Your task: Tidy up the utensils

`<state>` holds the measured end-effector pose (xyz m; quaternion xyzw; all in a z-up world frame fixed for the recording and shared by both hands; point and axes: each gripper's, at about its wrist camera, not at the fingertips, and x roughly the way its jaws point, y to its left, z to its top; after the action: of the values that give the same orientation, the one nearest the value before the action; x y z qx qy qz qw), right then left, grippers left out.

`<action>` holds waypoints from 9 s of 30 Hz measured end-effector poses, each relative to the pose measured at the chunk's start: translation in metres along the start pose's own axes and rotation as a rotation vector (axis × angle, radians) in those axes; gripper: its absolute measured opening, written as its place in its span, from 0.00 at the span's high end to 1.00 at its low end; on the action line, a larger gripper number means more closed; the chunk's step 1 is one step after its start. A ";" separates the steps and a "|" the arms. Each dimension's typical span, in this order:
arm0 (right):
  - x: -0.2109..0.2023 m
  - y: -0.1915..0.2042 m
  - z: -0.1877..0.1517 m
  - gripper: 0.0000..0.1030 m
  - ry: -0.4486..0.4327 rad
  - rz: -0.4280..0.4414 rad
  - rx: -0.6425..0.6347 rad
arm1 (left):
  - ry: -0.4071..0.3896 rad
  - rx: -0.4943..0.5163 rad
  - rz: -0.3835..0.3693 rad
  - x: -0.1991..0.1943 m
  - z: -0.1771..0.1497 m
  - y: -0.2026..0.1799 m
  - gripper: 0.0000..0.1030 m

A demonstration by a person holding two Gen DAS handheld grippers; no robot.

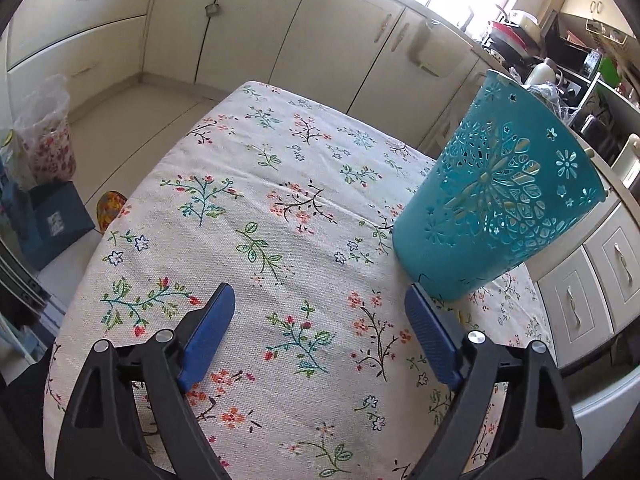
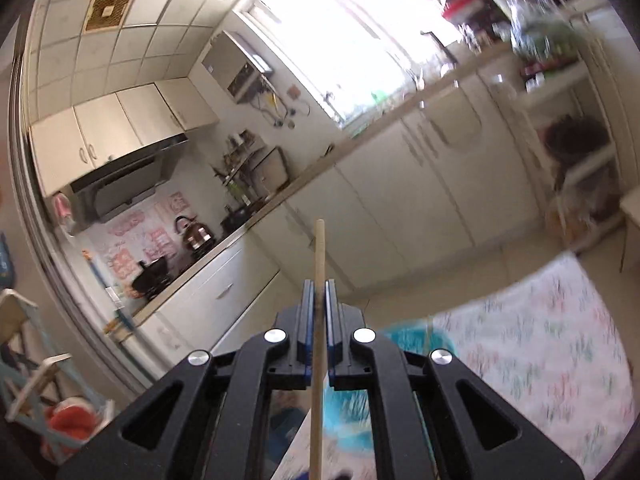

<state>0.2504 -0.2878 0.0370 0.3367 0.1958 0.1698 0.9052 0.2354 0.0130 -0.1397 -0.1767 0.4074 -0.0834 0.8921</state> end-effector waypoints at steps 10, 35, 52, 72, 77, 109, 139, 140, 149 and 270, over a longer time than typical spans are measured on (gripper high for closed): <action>0.058 -0.013 -0.014 0.94 0.032 -0.217 -0.139 | -0.016 -0.058 -0.061 0.001 0.002 0.010 0.20; -0.053 -0.051 -0.194 0.83 0.450 -0.348 -0.130 | -0.002 -0.019 -0.010 -0.004 -0.004 0.004 0.17; -0.006 -0.057 -0.204 0.89 0.597 -0.446 -0.271 | -0.004 -0.015 -0.019 -0.005 -0.005 0.004 0.11; -0.033 -0.105 -0.178 0.89 0.550 -0.404 -0.124 | 0.158 0.362 0.143 0.023 -0.043 -0.097 0.13; -0.032 -0.103 -0.178 0.88 0.560 -0.414 -0.144 | 0.149 0.391 0.178 0.022 -0.047 -0.101 0.22; -0.020 -0.092 -0.180 0.95 0.684 -0.376 -0.341 | 0.285 0.601 0.022 0.031 -0.033 -0.115 0.95; -0.032 -0.122 -0.171 0.95 0.606 -0.269 -0.095 | -0.514 0.279 -0.317 -0.081 0.167 -0.166 0.95; -0.032 -0.122 -0.171 0.95 0.606 -0.269 -0.095 | -0.523 0.281 -0.301 -0.077 0.167 -0.165 0.95; -0.032 -0.122 -0.171 0.95 0.605 -0.269 -0.096 | -0.533 0.267 -0.249 -0.059 0.161 -0.152 0.95; -0.019 -0.049 -0.201 0.87 0.544 -0.433 -0.170 | 0.019 0.046 0.075 -0.005 -0.004 -0.004 0.07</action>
<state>0.1481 -0.2222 -0.1310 0.1534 0.4817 0.0732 0.8597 0.2290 0.0098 -0.1371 -0.1397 0.4200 -0.0609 0.8946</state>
